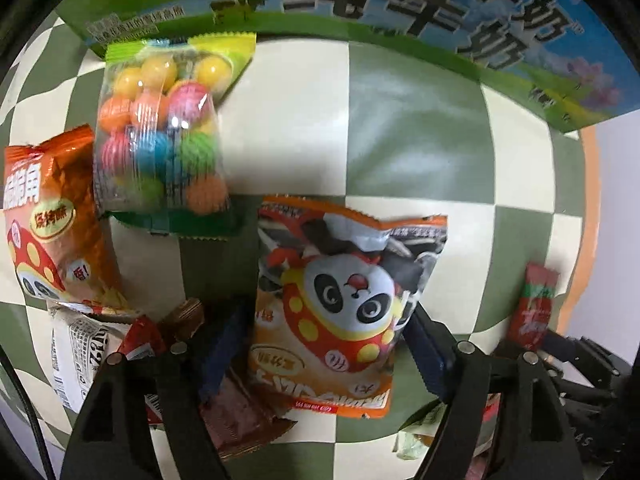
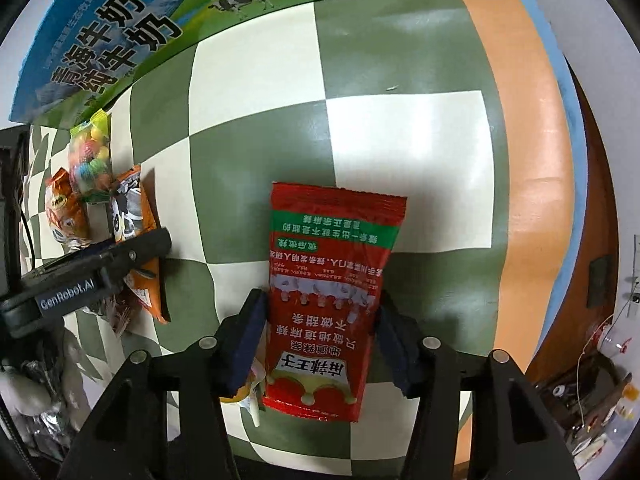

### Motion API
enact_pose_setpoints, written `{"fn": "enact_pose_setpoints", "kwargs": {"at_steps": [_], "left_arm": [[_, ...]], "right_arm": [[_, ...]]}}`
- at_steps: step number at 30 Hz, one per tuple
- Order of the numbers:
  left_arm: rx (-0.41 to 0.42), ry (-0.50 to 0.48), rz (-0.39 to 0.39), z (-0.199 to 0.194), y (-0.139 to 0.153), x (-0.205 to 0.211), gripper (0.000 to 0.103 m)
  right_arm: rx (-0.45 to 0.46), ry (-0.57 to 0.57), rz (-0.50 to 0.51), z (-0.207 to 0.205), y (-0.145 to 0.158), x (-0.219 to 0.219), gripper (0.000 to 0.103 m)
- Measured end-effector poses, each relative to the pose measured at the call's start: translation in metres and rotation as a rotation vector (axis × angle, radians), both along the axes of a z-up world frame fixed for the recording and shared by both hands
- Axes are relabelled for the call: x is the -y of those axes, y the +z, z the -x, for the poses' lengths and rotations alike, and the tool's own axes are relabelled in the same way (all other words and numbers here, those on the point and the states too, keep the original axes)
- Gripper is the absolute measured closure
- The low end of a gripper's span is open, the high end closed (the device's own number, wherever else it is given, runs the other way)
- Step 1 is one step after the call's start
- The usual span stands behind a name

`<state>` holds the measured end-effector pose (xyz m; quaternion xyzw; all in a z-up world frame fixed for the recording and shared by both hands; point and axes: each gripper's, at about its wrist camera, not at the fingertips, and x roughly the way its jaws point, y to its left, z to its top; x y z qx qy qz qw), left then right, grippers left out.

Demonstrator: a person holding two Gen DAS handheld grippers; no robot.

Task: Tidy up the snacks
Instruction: 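Lift the panda bag and red packet toward the box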

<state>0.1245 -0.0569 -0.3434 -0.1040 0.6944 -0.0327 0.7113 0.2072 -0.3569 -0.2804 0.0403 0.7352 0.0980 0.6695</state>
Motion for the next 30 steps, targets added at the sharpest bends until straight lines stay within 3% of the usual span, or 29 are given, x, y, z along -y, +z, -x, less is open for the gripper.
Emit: {"fn": "enact_pose_setpoints", "kwargs": {"at_steps": [1,3,5,8,13,18,22,25,30], "left_arm": [[0.006,0.003,0.001,-0.003,0.008,0.012,0.037],[0.015,-0.006,-0.004,0.005,0.019,0.011,0.041],[0.022,-0.009,-0.012,0.014,0.025,0.012,0.047],[0.028,-0.002,0.007,0.021,0.035,0.012,0.049],[0.079,-0.022,0.037,0.032,0.078,0.009,0.049],[0.175,-0.005,0.116,0.026,0.139,-0.006,0.049],[0.278,0.019,0.189,0.003,0.198,-0.004,0.049],[0.323,0.035,0.222,-0.037,0.228,-0.003,0.049],[0.290,0.068,0.192,-0.121,0.222,-0.005,0.049]], "right_arm": [[0.003,-0.002,0.001,-0.001,-0.001,0.004,0.046],[0.012,-0.016,0.008,0.000,-0.001,0.006,0.046],[0.024,-0.017,0.023,0.014,-0.001,-0.003,0.054],[0.046,-0.026,0.013,0.025,0.018,-0.006,0.057],[0.071,-0.040,-0.030,0.028,0.037,-0.003,0.058],[0.145,-0.042,-0.130,0.022,0.097,0.000,0.058],[0.258,-0.028,-0.199,-0.005,0.167,-0.003,0.058],[0.341,-0.012,-0.237,-0.035,0.215,-0.007,0.058],[0.461,0.030,-0.184,-0.097,0.255,-0.033,0.058]]}}
